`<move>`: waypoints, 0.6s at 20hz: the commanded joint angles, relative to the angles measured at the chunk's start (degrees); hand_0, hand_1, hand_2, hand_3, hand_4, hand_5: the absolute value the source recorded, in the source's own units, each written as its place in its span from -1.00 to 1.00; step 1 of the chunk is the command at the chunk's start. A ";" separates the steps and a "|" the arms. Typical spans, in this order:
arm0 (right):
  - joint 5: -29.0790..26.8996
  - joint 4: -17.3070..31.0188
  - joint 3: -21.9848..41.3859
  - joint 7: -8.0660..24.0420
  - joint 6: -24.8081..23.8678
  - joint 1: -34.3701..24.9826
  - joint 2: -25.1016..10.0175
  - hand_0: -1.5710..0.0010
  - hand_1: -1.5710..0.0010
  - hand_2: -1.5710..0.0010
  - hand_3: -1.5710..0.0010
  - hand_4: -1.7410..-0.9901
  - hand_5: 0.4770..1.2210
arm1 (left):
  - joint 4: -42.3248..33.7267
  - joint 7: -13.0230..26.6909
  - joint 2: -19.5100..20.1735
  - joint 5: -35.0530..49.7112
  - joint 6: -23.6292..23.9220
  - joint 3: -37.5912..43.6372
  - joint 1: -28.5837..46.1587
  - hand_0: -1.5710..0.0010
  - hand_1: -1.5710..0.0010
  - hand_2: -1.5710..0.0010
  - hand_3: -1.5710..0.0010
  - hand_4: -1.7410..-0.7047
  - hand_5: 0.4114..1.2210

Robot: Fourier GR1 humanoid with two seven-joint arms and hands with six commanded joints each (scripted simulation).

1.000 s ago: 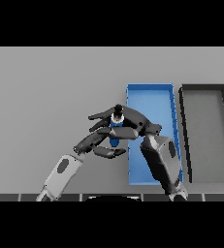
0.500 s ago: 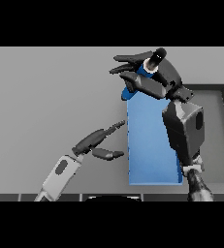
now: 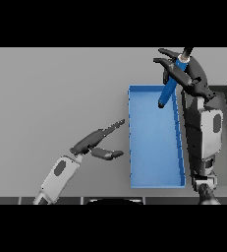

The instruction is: Pick up the blue pipe and place it into the blue bin.

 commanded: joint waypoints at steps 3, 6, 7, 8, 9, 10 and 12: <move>2.41 -0.23 0.36 0.33 -1.73 7.14 0.72 -1.00 -1.00 -1.00 -1.00 -0.36 1.00 | 0.02 -1.28 0.48 -0.51 -0.12 -0.24 0.52 1.00 1.00 1.00 1.00 0.68 -0.82; 2.90 1.39 4.36 0.33 -6.11 13.22 -0.44 -1.00 -1.00 -1.00 -1.00 -0.36 1.00 | -0.12 -1.41 -0.34 -0.59 0.26 -0.70 0.86 1.00 1.00 1.00 1.00 0.68 -0.83; 1.66 2.14 6.03 0.33 -8.36 14.79 -2.12 -1.00 -1.00 -1.00 -1.00 -0.36 1.00 | -0.33 -1.17 -0.18 -0.36 0.19 -0.64 1.30 1.00 1.00 1.00 1.00 0.67 -0.83; -0.10 2.14 9.07 0.33 -10.75 16.49 -4.13 -1.00 -1.00 -1.00 -1.00 -0.36 1.00 | -0.29 -0.41 -0.83 -0.79 0.42 -1.25 1.08 1.00 1.00 1.00 1.00 0.67 -0.83; -2.23 2.45 12.00 0.33 -12.96 18.02 -6.38 -1.00 -1.00 -1.00 -0.63 -0.48 1.00 | -0.08 -0.22 -0.68 -0.83 0.39 -1.06 0.78 1.00 1.00 1.00 1.00 0.66 -0.84; -5.83 2.05 15.34 0.32 -15.65 19.26 -9.41 -1.00 -1.00 -1.00 -0.31 -0.59 1.00 | -0.28 -1.14 -0.34 -0.80 0.41 -1.00 1.41 1.00 1.00 1.00 1.00 0.66 -0.84; -10.64 2.27 21.41 0.33 -18.03 21.13 -14.60 -1.00 -1.00 -1.00 0.13 -0.74 1.00 | 0.09 -1.42 -0.28 -1.18 0.37 -1.28 1.60 1.00 1.00 1.00 1.00 0.65 -0.83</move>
